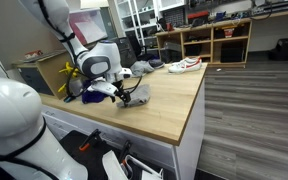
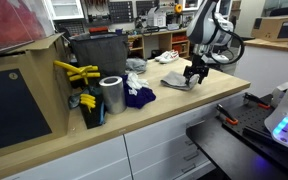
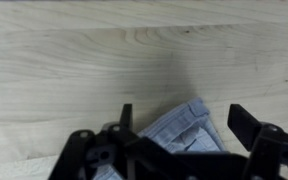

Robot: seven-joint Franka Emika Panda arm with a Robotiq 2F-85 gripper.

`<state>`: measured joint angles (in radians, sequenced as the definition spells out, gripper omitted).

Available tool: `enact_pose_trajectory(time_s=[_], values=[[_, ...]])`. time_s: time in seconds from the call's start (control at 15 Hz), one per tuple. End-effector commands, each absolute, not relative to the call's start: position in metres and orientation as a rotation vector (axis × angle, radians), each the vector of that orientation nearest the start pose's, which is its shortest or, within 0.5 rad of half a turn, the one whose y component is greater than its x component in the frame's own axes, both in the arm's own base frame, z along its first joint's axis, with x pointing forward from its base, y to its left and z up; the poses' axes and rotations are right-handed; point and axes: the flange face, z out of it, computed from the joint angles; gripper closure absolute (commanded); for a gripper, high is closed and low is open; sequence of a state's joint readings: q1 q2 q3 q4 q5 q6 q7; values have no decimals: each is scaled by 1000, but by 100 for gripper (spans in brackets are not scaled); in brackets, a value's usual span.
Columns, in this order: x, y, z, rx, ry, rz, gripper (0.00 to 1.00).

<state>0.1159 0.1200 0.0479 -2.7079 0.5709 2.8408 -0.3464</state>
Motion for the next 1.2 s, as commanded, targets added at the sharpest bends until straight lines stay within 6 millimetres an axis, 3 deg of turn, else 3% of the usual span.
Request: enact_pose_trajectory(time_s=[0.0, 0.6, 1.13], values=[[410, 38, 190, -2978, 61, -128, 31], [411, 26, 193, -2891, 302, -95, 99], [432, -5, 222, -2845, 460, -189, 99]])
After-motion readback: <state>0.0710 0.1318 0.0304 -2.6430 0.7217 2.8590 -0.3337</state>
